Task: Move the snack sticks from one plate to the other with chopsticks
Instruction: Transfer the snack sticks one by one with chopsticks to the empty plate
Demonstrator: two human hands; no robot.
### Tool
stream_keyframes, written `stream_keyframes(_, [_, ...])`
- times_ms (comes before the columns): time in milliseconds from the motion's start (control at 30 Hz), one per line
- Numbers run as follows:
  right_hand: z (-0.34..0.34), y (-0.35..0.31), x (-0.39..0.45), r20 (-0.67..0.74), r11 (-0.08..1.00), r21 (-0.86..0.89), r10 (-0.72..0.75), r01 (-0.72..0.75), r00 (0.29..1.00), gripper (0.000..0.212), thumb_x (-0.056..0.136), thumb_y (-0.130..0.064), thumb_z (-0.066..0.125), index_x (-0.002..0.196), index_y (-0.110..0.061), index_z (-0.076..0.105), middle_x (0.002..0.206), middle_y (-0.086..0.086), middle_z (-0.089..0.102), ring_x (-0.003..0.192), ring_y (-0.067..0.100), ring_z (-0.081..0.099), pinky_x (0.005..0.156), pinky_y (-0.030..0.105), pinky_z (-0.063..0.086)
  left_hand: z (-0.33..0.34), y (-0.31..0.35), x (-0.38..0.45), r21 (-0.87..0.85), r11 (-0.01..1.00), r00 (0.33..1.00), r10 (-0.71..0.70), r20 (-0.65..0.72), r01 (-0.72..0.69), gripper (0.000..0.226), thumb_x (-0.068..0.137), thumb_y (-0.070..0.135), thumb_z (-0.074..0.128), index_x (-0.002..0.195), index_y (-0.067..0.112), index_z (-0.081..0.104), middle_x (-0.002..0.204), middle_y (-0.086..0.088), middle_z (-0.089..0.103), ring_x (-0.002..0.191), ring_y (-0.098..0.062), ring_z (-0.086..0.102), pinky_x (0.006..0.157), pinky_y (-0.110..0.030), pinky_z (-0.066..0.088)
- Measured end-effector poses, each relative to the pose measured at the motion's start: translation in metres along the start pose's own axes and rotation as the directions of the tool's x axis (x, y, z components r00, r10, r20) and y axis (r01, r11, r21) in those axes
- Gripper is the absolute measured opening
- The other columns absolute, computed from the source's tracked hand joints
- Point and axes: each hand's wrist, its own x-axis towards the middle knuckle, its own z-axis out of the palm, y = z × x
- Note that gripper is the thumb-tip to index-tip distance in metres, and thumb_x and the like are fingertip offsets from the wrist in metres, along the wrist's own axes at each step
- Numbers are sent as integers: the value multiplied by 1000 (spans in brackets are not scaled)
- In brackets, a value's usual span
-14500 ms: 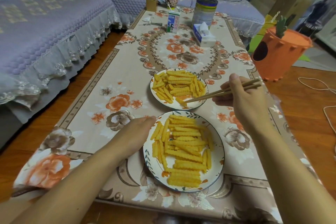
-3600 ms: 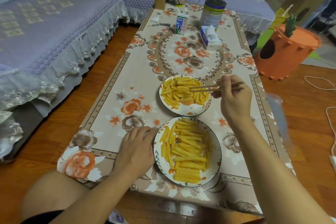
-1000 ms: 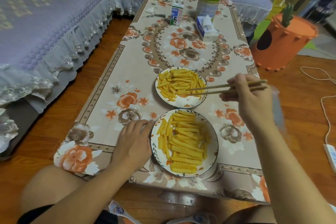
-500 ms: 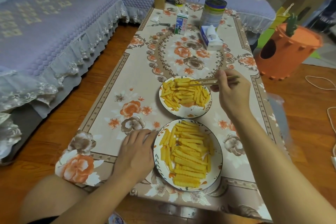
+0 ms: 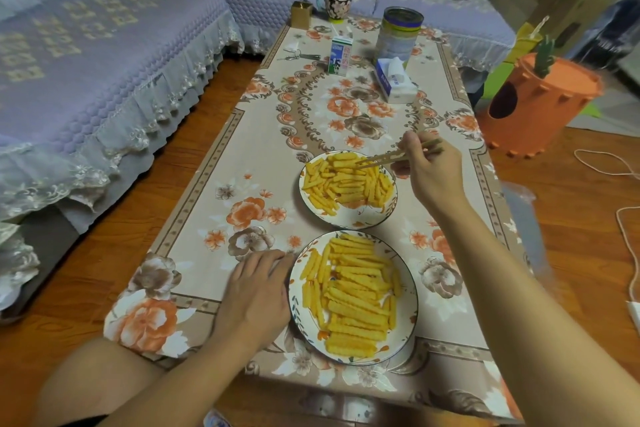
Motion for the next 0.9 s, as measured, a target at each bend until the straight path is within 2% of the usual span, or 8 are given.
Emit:
stream_keyframes(100, [-1,-4,3,-32,1000,11,13,-13,999,29,107,-28,53,88,-10,66,77,20,70,59,22,70,63,42,60,-1,1,0,-14,1000,1000,-6,-3,6,53,95,36,27,141,30,53,132,7,56,125,-19,47,106,-41,43])
stream_keyframes(233, [-16,-20,-8,-80,998,54,40,-35,996,37,109,-30,48,90,-4,67,76,18,71,59,27,72,59,40,63,-2,1,0,-15,1000,1000,-10,3,10,54,94,36,26,141,30,53,133,7,55,126,-19,47,107,-41,42])
stream_keyframes(333, [-39,-38,-30,-11,989,74,133,-132,991,45,110,-32,44,90,2,65,70,16,70,55,26,71,56,38,64,-3,2,0,-20,1000,1000,-7,1,7,53,94,36,27,140,30,54,132,7,56,124,-19,47,105,-40,43])
stream_keyframes(467, [-68,-51,-73,76,947,117,292,-299,953,46,108,-35,46,84,0,64,60,12,67,54,29,69,54,38,63,-2,3,0,-41,999,1000,-21,-12,21,50,96,37,28,139,32,53,130,8,56,123,-19,46,103,-40,41])
stream_keyframes(633, [-85,-47,-122,161,901,116,399,-418,903,47,108,-32,46,81,2,61,56,16,66,49,30,66,48,36,58,4,0,1,-23,999,1000,-23,-8,23,47,96,32,35,140,33,52,130,8,57,121,-20,47,101,-40,42])
stream_keyframes(900, [-88,-40,-154,113,914,51,395,-403,912,42,105,-30,53,79,2,63,55,15,66,48,32,68,47,36,59,4,-1,0,2,1000,1000,-11,-7,11,47,97,32,36,142,32,50,131,8,55,122,-19,45,102,-39,40])
